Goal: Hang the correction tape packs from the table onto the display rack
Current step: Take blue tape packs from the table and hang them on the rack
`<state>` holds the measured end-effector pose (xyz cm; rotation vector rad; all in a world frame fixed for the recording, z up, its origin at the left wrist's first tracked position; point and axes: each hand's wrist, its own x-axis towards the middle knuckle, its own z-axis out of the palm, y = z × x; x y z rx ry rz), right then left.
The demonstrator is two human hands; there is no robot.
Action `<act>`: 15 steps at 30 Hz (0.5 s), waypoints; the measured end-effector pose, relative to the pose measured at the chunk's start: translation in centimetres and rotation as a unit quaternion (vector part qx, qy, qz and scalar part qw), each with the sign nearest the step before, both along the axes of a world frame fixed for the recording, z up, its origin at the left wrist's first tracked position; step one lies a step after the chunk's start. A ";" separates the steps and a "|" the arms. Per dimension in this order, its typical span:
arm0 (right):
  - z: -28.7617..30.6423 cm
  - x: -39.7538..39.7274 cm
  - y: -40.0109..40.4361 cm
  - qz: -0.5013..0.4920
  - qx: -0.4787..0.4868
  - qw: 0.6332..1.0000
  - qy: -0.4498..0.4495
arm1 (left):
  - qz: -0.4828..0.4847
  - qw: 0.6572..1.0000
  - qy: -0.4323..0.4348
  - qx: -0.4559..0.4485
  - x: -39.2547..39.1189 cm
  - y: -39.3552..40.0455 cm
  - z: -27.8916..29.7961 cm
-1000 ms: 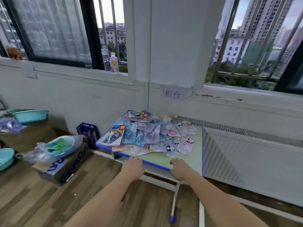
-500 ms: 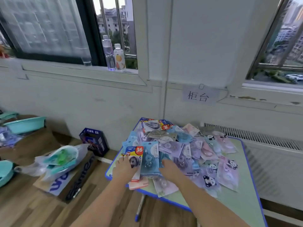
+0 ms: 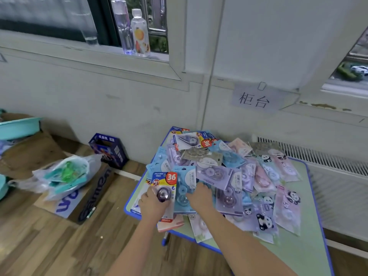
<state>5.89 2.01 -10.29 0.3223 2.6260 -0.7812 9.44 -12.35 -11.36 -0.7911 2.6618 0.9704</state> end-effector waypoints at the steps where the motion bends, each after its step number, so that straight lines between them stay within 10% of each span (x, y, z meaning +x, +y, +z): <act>1: -0.1 0.0 -0.1 -0.005 0.001 1.000 -0.005 | 0.001 1.000 0.002 -0.004 0.0 0.0 -0.1; 15: 0.1 0.4 0.2 -0.079 -0.182 0.980 -0.014 | 0.078 0.996 0.029 0.027 0.5 0.7 1.2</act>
